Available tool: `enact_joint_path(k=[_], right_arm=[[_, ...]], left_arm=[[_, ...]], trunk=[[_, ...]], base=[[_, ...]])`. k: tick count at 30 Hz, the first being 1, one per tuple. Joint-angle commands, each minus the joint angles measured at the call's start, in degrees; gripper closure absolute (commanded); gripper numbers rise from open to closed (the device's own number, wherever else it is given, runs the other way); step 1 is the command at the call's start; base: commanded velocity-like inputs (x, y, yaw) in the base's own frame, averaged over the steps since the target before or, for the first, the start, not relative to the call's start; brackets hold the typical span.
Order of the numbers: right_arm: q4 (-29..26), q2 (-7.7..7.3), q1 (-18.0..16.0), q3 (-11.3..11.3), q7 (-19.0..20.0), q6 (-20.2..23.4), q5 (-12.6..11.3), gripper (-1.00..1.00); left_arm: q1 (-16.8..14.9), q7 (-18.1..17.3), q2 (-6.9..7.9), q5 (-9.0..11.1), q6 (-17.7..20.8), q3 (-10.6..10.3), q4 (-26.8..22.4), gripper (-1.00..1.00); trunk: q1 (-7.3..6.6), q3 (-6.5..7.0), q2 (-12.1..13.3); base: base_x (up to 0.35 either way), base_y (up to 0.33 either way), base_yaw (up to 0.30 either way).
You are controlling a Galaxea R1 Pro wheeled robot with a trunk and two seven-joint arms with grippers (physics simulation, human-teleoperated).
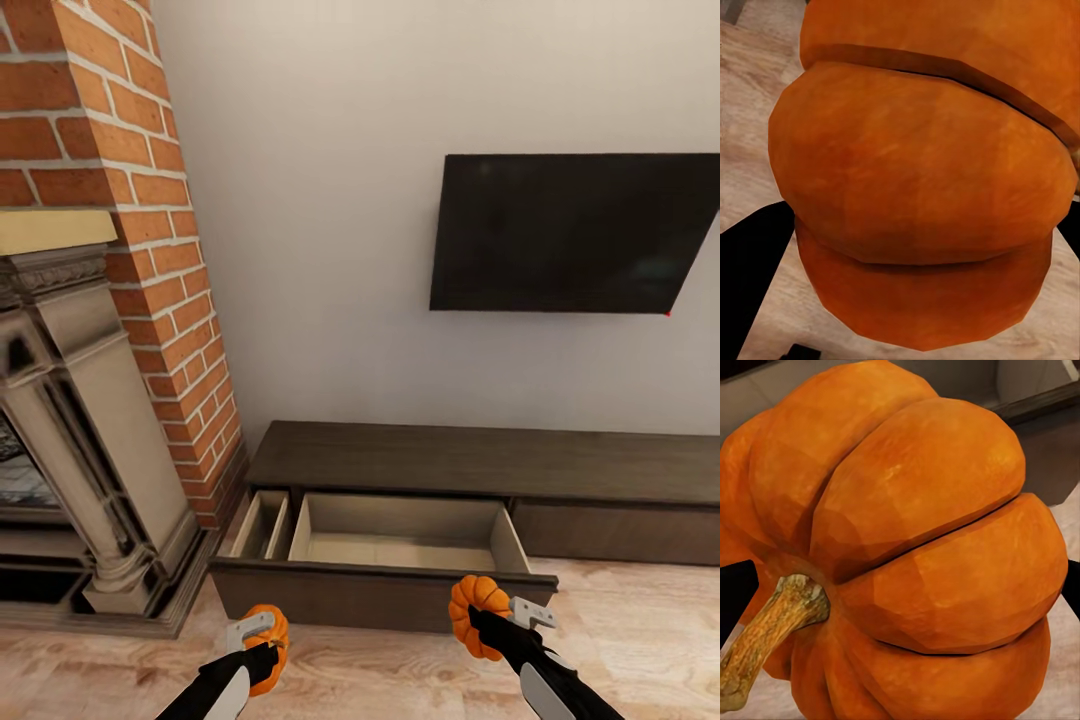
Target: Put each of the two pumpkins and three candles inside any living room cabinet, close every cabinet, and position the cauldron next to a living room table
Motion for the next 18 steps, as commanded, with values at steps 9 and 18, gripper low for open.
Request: enact_joint_path(k=[9, 18], right_arm=[[-0.13, -0.11, -0.03, 0.48, -0.27, 0.04, -0.53, 1.0], [-0.67, -0.16, -0.03, 0.55, -0.32, 0.49, -0.6, 1.0]], left_arm=[[-0.02, 0.67, 0.06, 0.48, 0.21, -0.49, -0.12, 1.0], [-0.02, 0.44, 0.04, 0.68, 0.64, -0.31, -0.33, 1.0]], trunk=[[-1.98, 1.56, 3.59], [-3.96, 3.18, 7.2]], base=[[0.0, 0.0, 0.0], [0.0, 0.0, 0.0]])
